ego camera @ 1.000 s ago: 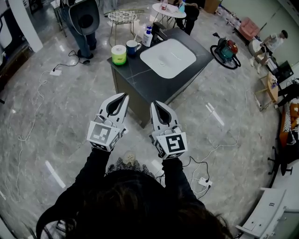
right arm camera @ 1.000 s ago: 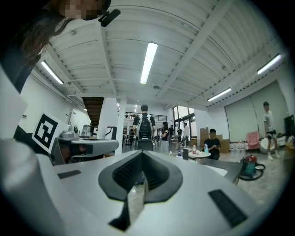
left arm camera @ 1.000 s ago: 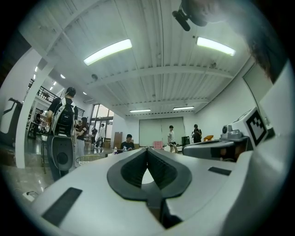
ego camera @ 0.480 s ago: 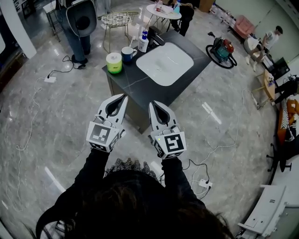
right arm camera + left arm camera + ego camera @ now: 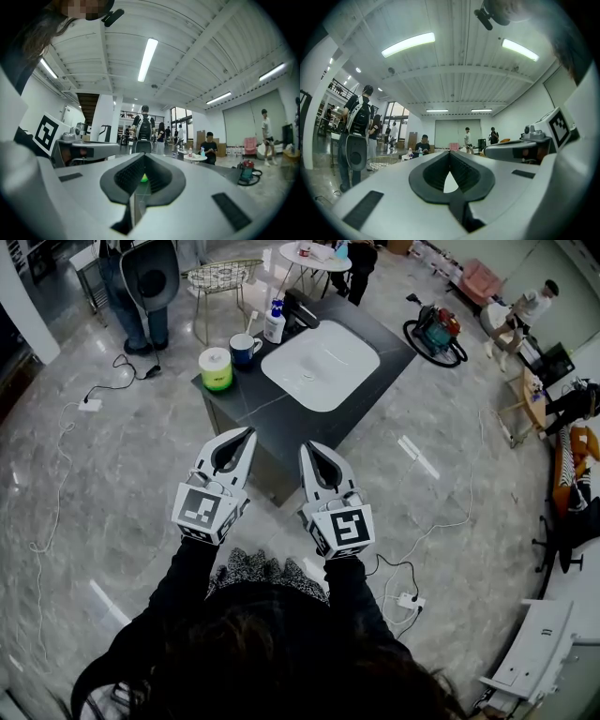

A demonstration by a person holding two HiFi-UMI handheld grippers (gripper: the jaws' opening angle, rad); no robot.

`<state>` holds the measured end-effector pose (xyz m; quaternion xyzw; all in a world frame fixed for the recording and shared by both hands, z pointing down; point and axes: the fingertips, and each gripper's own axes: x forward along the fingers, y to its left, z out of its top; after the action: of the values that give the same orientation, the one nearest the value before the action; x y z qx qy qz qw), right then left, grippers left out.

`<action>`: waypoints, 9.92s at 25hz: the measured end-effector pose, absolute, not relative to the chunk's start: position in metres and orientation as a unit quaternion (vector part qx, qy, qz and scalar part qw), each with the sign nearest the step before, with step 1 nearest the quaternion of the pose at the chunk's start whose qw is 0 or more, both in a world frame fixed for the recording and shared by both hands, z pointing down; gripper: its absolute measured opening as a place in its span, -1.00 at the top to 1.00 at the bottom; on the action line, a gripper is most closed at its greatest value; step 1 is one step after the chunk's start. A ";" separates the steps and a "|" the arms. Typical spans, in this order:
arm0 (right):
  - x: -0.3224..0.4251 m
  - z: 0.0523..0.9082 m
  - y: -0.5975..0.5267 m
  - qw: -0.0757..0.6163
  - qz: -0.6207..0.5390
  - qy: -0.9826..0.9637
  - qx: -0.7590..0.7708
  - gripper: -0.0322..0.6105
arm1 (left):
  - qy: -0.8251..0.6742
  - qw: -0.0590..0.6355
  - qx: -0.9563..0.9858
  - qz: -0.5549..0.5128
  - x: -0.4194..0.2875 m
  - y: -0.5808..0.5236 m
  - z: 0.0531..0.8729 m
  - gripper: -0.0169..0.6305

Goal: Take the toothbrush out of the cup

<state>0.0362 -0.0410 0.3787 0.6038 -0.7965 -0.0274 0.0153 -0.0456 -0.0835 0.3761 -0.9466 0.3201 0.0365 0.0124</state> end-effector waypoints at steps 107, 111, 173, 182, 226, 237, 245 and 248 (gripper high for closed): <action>0.092 0.423 -0.376 0.043 0.031 -0.873 0.485 0.89 | 0.319 -0.013 -0.909 -0.270 0.022 -0.473 0.462 0.46; 0.095 0.425 -0.377 0.044 0.033 -0.871 0.488 0.89 | 0.310 -0.029 -0.903 -0.296 0.028 -0.487 0.482 0.46; 0.057 0.442 -0.359 0.064 0.040 -0.903 0.424 0.82 | 0.286 -0.113 -0.947 -0.096 0.026 -0.407 0.353 0.86; 0.043 0.459 -0.355 0.094 0.049 -0.908 0.405 0.70 | 0.258 -0.106 -0.956 -0.090 0.040 -0.375 0.340 0.86; 0.085 0.416 -0.348 0.046 0.013 -0.894 0.445 0.75 | 0.411 0.007 -0.912 -0.010 0.013 -0.350 0.394 0.85; 0.089 0.406 -0.347 0.030 0.005 -0.894 0.447 0.75 | 0.462 0.026 -0.886 -0.023 0.013 -0.353 0.398 0.92; 0.096 0.405 -0.342 0.027 0.004 -0.889 0.457 0.75 | 0.471 0.030 -0.881 -0.039 0.013 -0.348 0.404 0.92; 0.099 0.406 -0.340 0.023 0.005 -0.885 0.465 0.76 | 0.472 0.040 -0.880 -0.042 0.015 -0.347 0.400 0.92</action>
<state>0.0991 -0.3397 0.4057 0.4650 -0.8850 0.0047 0.0234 0.0150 -0.3467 0.4004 -0.8799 0.4716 -0.0420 0.0400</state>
